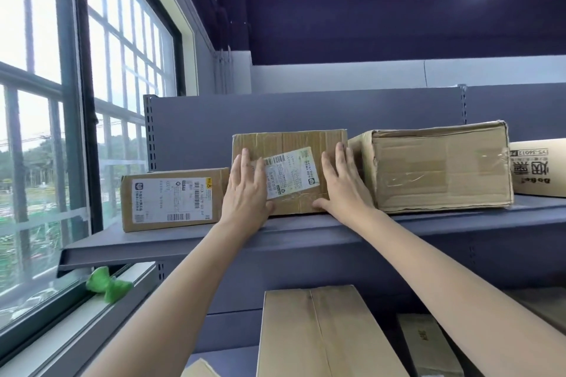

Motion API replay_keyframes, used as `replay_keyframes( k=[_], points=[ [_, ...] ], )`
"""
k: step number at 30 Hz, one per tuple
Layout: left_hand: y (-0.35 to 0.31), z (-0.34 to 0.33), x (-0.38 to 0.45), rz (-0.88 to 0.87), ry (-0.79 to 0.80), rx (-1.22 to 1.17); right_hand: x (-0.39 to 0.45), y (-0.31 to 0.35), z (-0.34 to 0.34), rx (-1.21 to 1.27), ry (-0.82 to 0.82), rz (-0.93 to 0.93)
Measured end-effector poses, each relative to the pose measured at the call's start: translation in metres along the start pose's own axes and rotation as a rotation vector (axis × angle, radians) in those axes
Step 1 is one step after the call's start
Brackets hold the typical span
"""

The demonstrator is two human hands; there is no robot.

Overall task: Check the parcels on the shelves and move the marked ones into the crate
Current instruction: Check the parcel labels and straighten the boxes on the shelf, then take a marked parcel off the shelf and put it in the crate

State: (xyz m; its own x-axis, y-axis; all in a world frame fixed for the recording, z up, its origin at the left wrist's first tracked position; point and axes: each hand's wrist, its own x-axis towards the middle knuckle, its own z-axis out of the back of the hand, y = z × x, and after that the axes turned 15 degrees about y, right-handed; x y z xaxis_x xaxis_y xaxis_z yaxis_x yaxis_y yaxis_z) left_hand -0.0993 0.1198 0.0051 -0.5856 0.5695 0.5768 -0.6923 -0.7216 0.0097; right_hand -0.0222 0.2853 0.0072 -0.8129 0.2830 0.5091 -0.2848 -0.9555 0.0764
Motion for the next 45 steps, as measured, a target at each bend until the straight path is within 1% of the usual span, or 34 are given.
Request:
replay_keyframes(
  k=[3,6,9,12,14,17,19,21,22,24,27,29,31,33,35,37,39,41,45],
  points=[
    [0.003,-0.003,0.003,0.002,-0.028,-0.038,0.003,-0.002,-0.003,0.031,0.002,0.031],
    [0.001,-0.004,0.002,0.001,-0.066,-0.127,-0.002,-0.003,-0.002,0.119,-0.059,0.077],
    [-0.012,-0.002,0.0,-0.061,-0.116,-0.233,-0.018,-0.01,0.004,0.22,-0.214,0.166],
    [-0.041,-0.002,0.0,-0.171,-0.134,-0.3,-0.036,-0.031,0.016,0.206,-0.434,0.237],
    [-0.069,0.001,-0.001,-0.22,-0.142,-0.379,-0.045,-0.055,0.023,0.188,-0.528,0.23],
    [-0.119,0.004,-0.002,-0.258,-0.141,-0.47,-0.06,-0.105,0.034,0.161,-0.59,0.16],
    [-0.15,0.005,-0.001,-0.245,-0.085,-0.539,-0.072,-0.143,0.04,0.109,-0.573,0.05],
    [-0.177,0.003,0.002,-0.179,0.011,-0.659,-0.084,-0.18,0.046,0.059,-0.492,-0.119],
    [-0.188,0.002,0.004,-0.141,0.053,-0.717,-0.088,-0.196,0.048,0.09,-0.434,-0.193],
    [-0.209,-0.002,0.007,-0.069,0.097,-0.792,-0.096,-0.223,0.051,0.274,-0.3,-0.276],
    [-0.225,-0.008,0.011,0.085,0.094,-0.86,-0.099,-0.248,0.052,0.642,-0.083,-0.273],
    [-0.23,-0.009,0.013,0.195,0.112,-0.904,-0.1,-0.255,0.052,0.716,0.033,-0.229],
    [-0.234,-0.009,0.012,0.251,0.116,-0.938,-0.101,-0.256,0.052,0.737,0.062,-0.179],
    [-0.237,-0.008,0.008,0.259,0.077,-0.971,-0.106,-0.254,0.054,0.815,0.031,-0.12],
    [-0.237,-0.002,0.004,0.216,-0.006,-1.016,-0.113,-0.254,0.058,0.885,-0.053,-0.033],
    [-0.235,0.009,0.002,0.114,-0.104,-1.14,-0.121,-0.251,0.068,0.954,-0.166,0.047],
    [-0.236,0.026,0.0,-0.008,-0.168,-1.269,-0.128,-0.246,0.084,0.967,-0.307,0.102],
    [-0.237,0.044,-0.003,-0.139,-0.183,-1.353,-0.131,-0.243,0.103,0.97,-0.431,0.154],
    [-0.239,0.07,-0.008,-0.412,-0.164,-1.366,-0.141,-0.235,0.143,0.984,-0.604,0.267]
  ],
)
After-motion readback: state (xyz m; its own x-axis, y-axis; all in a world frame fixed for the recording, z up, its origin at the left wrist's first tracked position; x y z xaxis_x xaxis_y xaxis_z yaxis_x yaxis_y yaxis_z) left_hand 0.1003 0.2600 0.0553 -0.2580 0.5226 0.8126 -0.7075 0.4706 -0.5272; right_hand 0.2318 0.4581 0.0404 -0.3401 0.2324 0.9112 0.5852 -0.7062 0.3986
